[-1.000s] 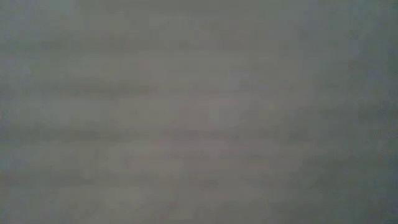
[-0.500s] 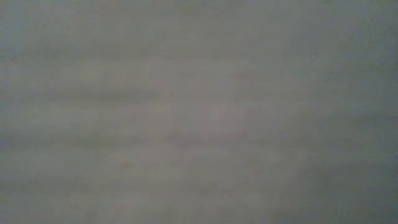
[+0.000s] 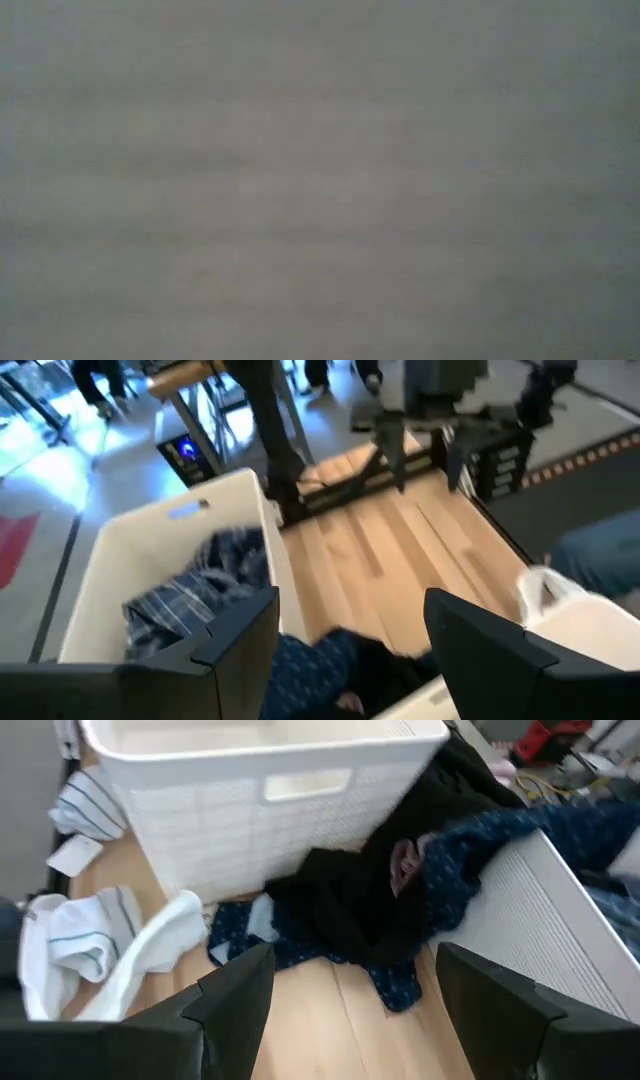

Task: Sort clothes
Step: Put the white sock into the bottom laundry bin

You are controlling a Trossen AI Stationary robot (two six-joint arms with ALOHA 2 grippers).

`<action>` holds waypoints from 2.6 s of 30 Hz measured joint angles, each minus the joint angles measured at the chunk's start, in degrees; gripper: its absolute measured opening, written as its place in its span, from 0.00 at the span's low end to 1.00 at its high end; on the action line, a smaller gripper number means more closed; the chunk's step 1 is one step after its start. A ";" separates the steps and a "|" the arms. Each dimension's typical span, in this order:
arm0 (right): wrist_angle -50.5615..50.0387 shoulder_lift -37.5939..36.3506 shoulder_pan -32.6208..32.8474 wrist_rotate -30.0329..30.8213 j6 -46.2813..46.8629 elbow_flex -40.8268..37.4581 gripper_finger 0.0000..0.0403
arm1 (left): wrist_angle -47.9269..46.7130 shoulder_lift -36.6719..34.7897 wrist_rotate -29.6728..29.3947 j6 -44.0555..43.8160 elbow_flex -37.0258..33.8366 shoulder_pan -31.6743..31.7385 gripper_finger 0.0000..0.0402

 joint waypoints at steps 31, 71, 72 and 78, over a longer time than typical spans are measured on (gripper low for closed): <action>26.52 7.45 -8.52 -25.67 -20.15 0.00 0.74 | 1.99 0.15 -25.44 -19.90 -18.05 -39.20 0.60; 36.80 29.22 -8.59 -31.90 -5.42 0.48 0.23 | 13.24 7.34 -26.97 -25.30 -19.43 -47.90 0.60; 36.92 29.17 -8.41 -31.89 -6.02 0.49 0.16 | 13.26 7.34 -27.01 -25.28 -19.41 -47.90 0.60; 36.96 28.79 -8.40 -31.69 -8.09 0.52 0.03 | 13.24 7.34 -27.57 -24.80 -19.40 -47.51 0.60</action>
